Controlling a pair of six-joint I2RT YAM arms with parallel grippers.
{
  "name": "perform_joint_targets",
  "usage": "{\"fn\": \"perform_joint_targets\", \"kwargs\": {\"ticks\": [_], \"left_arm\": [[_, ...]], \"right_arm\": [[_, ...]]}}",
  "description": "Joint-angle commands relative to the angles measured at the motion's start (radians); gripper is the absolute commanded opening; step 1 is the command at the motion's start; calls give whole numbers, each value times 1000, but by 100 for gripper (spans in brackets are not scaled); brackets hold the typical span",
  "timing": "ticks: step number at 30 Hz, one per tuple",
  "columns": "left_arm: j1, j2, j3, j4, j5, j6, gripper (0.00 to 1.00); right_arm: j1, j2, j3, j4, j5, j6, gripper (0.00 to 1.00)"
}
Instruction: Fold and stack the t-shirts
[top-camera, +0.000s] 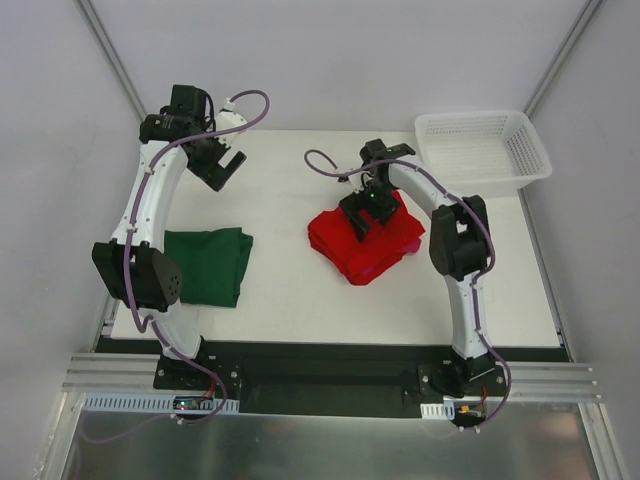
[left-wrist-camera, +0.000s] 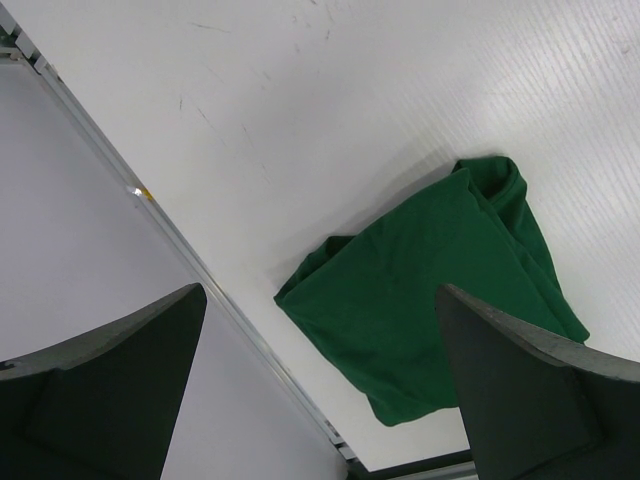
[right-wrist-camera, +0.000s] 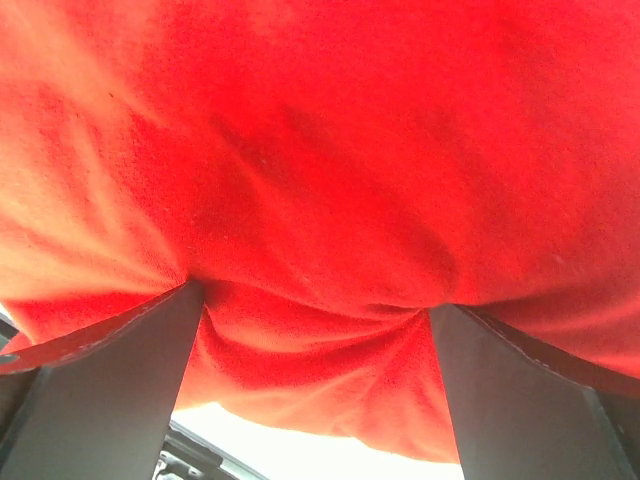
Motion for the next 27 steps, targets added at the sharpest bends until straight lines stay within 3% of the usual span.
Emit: {"fn": "perform_joint_targets", "kwargs": {"ticks": [1,8,13,27], "left_arm": [[4,11,43,3,-9,5,99],[4,20,65,3,0,2,99],[4,22,68,3,5,3,99],[4,19,66,9,17,2,99]], "right_arm": [[90,29,-40,-35,-49,-32,100],[144,91,40,-87,-5,-58,100],[212,123,57,-145,43,-188,100],[223,157,121,-230,118,-477,100]]}}
